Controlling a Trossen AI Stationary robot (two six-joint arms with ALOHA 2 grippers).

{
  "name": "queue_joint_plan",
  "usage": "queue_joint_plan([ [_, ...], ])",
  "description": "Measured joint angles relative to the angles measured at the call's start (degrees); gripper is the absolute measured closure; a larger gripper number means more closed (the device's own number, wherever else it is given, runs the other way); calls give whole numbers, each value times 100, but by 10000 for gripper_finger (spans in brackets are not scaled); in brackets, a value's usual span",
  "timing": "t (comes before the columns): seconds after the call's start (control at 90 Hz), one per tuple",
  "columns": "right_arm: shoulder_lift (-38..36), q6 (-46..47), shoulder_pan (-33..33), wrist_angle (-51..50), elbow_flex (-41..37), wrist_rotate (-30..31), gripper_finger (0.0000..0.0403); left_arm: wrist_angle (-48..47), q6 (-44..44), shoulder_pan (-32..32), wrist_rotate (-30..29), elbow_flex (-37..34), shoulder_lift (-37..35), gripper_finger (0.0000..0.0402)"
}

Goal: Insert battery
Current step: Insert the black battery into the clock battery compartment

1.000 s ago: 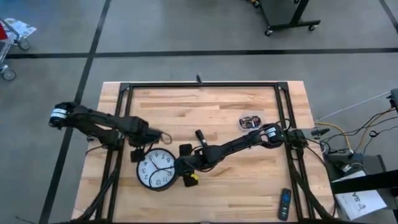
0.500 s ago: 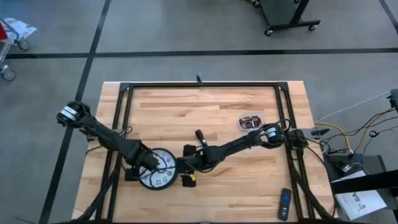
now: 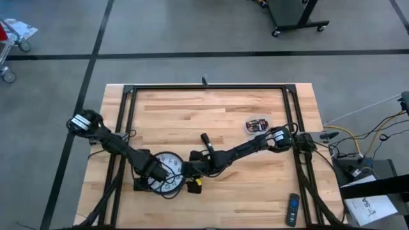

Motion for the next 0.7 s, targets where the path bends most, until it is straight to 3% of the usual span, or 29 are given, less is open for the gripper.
queue_joint_plan([
  [0.244,396,-291,41,98,29,477,58,27,-26,-36,-146,-20,20,132],
  [0.7,414,-1663,461,-348,585,2592,58,-84,143,-99,-320,161,-126,132],
])
